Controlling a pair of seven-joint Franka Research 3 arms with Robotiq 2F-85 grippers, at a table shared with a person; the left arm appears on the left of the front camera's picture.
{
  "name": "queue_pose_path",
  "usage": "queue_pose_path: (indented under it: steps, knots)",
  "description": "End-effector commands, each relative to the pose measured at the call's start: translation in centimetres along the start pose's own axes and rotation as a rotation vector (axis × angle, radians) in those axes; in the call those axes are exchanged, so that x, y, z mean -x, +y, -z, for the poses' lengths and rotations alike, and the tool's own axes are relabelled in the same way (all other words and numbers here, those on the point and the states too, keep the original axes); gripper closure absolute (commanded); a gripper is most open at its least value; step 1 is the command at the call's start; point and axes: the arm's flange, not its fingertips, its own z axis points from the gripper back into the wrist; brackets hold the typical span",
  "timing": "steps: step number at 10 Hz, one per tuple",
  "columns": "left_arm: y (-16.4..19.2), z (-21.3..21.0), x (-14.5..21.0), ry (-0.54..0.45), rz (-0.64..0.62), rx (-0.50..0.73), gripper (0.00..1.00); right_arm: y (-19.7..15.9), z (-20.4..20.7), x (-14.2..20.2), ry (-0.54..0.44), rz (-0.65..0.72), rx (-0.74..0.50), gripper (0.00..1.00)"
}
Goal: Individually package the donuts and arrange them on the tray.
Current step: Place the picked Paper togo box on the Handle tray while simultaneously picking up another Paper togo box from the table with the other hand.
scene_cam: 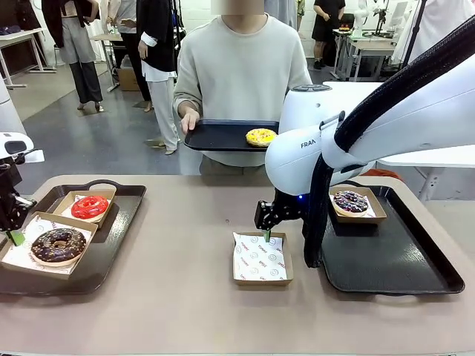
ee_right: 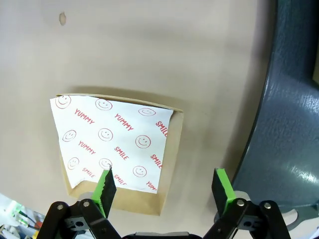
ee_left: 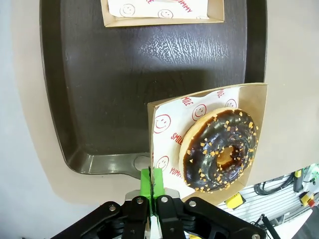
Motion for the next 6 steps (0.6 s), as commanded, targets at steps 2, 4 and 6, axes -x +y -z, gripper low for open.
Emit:
queue_pose_path:
  steps: [2, 4, 6]
  knots:
    - [-0.6, 1.3, -1.0, 0.001, -0.081, -0.020, 0.99, -0.4, 1.1, 0.5, 0.000, 0.051, -0.050, 0.00]
    - [-1.1, 2.1, -1.6, -0.031, -0.106, -0.017, 0.99, -0.8, 2.1, 1.2, -0.002, 0.072, -0.066, 0.00]
    - [-1.1, 2.6, -1.9, -0.043, -0.090, -0.015, 0.99, -1.1, 3.1, 1.2, 0.002, 0.073, -0.089, 0.00]
